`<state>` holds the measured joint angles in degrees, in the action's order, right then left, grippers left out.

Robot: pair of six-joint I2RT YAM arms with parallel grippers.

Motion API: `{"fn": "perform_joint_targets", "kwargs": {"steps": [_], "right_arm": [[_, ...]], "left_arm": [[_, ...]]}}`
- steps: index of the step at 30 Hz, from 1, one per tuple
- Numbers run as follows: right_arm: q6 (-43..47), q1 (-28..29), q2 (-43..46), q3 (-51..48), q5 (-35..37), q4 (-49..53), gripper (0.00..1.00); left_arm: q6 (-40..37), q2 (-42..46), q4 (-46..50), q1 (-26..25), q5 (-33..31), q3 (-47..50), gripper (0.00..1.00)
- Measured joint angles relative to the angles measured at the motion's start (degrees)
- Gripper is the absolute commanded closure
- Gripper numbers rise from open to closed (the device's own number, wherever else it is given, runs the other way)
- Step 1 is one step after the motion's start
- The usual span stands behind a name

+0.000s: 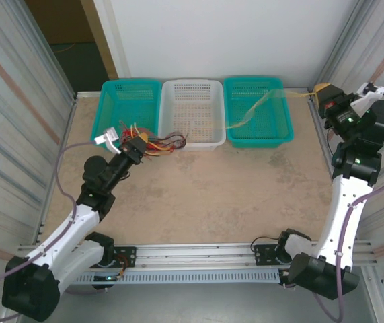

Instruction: Untangle the cables

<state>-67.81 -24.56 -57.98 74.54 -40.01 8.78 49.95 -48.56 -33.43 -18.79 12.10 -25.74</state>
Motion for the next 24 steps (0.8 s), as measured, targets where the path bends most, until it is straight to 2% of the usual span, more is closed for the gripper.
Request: {"fn": "perform_joint_targets", "kwargs": {"steps": [5, 12, 18, 24], "right_arm": [[-1.3, -4.0, 0.0, 3.3, 2.3, -3.3, 1.0], [-2.8, -4.9, -1.0, 6.0, 3.1, -6.2, 1.0], [-2.4, -5.0, -3.5, 7.9, 3.1, -5.7, 1.0], [0.5, -4.1, -7.0, 10.2, 5.4, -4.7, 1.0]], "left_arm": [[0.0, 3.3, 6.4, 3.8, -0.7, 1.8, 1.0], [0.0, 3.9, 9.6, 3.0, 1.0, 2.1, 1.0], [-0.3, -2.3, 9.6, -7.0, 1.2, 2.1, 1.0], [-1.4, -10.5, 9.4, -17.7, -1.9, 1.4, 1.0]]}}
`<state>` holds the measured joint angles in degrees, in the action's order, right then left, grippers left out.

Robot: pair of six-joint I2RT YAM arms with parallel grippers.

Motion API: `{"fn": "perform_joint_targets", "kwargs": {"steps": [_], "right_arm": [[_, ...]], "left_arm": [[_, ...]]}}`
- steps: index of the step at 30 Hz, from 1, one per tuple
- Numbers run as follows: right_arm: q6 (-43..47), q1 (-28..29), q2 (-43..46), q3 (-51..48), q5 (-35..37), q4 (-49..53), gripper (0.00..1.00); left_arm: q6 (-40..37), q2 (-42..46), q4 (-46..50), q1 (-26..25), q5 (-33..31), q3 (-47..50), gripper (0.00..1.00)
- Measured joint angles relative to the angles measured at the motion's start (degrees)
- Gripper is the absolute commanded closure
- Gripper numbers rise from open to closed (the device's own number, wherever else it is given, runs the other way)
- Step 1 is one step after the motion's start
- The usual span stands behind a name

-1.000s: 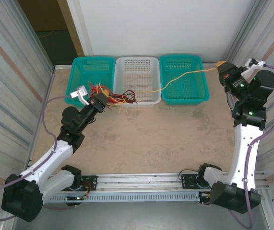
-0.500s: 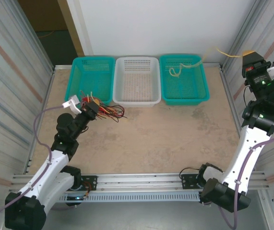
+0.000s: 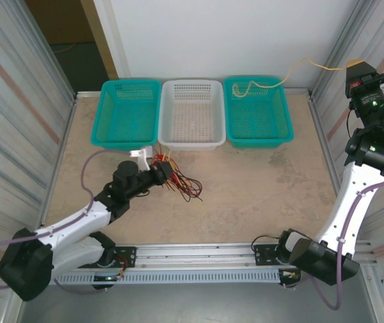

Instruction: Untangle the cables

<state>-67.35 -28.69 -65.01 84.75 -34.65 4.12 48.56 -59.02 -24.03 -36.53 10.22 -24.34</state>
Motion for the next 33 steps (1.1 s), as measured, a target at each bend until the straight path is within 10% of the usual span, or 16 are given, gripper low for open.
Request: {"fn": "perform_joint_targets", "kwargs": {"steps": [7, 14, 33], "right_arm": [[8.2, 8.0, -4.2, 0.0, 10.2, 2.0, 1.0], [14.4, 14.7, -12.0, 0.2, 19.1, -0.3, 1.0], [20.0, 20.2, -28.2, 4.4, 32.3, -9.7, 1.0]], "left_arm": [[-0.7, -8.9, -0.2, -4.1, -2.9, -3.7, 0.98], [0.4, -14.4, 0.5, -5.2, -3.9, -7.2, 0.02], [0.6, 13.7, 25.8, -5.5, -10.4, -6.6, 0.1]]}}
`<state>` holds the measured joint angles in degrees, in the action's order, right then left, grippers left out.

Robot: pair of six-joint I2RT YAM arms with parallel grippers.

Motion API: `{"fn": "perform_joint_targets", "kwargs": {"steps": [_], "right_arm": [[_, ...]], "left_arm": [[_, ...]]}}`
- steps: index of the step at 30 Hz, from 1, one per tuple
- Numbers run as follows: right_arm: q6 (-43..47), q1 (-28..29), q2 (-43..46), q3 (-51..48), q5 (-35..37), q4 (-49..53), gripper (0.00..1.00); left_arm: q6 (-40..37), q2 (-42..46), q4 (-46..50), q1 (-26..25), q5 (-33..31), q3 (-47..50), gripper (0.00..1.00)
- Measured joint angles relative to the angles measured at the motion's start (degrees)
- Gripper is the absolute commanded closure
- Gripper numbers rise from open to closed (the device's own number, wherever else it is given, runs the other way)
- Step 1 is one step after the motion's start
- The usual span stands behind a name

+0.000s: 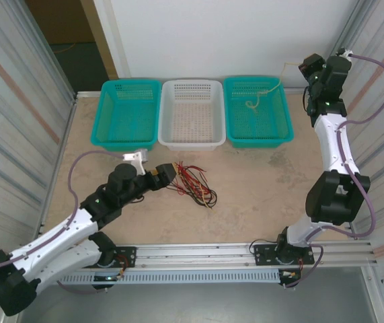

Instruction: Untangle the cables

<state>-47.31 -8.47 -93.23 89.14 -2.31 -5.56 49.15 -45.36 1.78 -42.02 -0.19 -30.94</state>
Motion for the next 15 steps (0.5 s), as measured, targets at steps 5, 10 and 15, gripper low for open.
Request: {"fn": "perform_joint_targets", "kwargs": {"steps": [5, 10, 15], "right_arm": [[-1.0, 0.8, -1.0, -3.2, 3.2, -4.3, 1.0], [-3.4, 0.9, -2.8, -4.9, 4.9, -6.9, 1.0], [-4.3, 1.0, -3.0, -8.7, 5.2, -9.3, 0.83]], "left_arm": [[0.1, 3.9, 1.5, 0.1, -2.1, 0.6, 0.12], [0.0, 5.5, 1.7, 0.9, -3.0, 0.6, 0.09], [0.4, 5.6, 2.9, 1.3, -3.6, 0.9, 0.06]]}}
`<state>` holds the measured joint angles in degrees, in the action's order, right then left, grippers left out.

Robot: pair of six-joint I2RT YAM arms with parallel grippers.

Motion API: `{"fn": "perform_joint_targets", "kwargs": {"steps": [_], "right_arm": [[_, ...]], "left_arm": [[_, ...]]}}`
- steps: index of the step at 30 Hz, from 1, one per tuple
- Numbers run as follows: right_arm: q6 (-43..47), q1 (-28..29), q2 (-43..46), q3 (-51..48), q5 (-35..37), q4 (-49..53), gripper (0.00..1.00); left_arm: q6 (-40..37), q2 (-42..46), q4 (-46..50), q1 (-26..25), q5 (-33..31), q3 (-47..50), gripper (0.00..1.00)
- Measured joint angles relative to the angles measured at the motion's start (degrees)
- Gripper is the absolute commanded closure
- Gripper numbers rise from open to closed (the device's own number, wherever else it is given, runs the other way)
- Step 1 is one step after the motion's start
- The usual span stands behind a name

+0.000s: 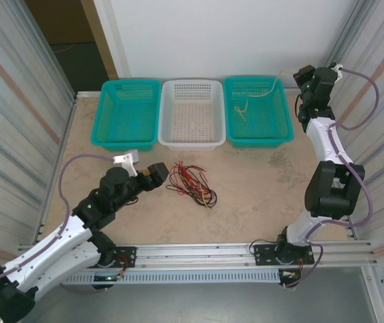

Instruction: Untangle the cables

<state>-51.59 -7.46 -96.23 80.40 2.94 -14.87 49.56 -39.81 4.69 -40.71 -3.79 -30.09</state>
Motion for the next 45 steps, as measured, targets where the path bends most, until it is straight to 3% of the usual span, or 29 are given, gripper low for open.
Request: {"fn": "perform_joint_targets", "kwargs": {"steps": [2, 3, 12, 15, 18, 23, 26, 30, 35, 41, 45], "right_arm": [[-0.4, -0.1, 0.0, -1.9, -0.7, -0.2, 0.7], [-0.6, -0.1, 0.0, -2.6, -1.2, -0.2, 0.68], [1.1, -1.0, 4.2, -7.3, -5.7, 2.6, 0.71], [1.7, -1.8, 6.9, -7.6, -7.4, 5.9, 0.61], [3.5, -2.3, 8.8, -6.5, -8.6, 11.9, 0.47], [6.9, -2.4, 9.7, -1.9, -9.4, 25.7, 0.35], [9.9, -2.5, 9.4, 0.8, -9.9, 33.4, 0.34], [14.1, -2.4, 3.7, 10.0, -10.5, 44.8, 0.35], [18.4, 1.0, -3.6, 15.9, -9.9, 51.8, 0.37], [28.5, 8.7, -21.5, 40.2, -1.4, 62.9, 0.39], [33.6, 11.8, -30.4, 51.2, 4.8, 67.4, 0.4]], "left_arm": [[0.5, 0.1, -0.1, 0.0, -0.4, 0.6, 0.05], [0.7, 0.1, -0.1, 0.0, -0.4, 0.9, 0.05], [1.7, -0.9, -1.9, 0.7, -0.3, 2.1, 0.08], [1.7, -2.1, -2.4, 1.0, -0.2, 2.1, 0.1], [1.7, -2.9, -3.0, 1.5, 0.2, 2.1, 0.11], [1.7, -3.0, -3.1, 2.6, 0.9, 2.1, 0.12], [1.7, -3.1, -3.0, 3.8, 1.8, 2.1, 0.13], [1.7, -3.5, -3.0, 5.3, 3.2, 2.1, 0.15], [1.5, -4.2, -2.6, 6.3, 4.9, 2.1, 0.17], [1.2, -4.6, -1.3, 6.5, 6.4, 2.0, 0.21], [1.2, -5.1, -0.8, 6.9, 7.3, 2.0, 0.22]]}}
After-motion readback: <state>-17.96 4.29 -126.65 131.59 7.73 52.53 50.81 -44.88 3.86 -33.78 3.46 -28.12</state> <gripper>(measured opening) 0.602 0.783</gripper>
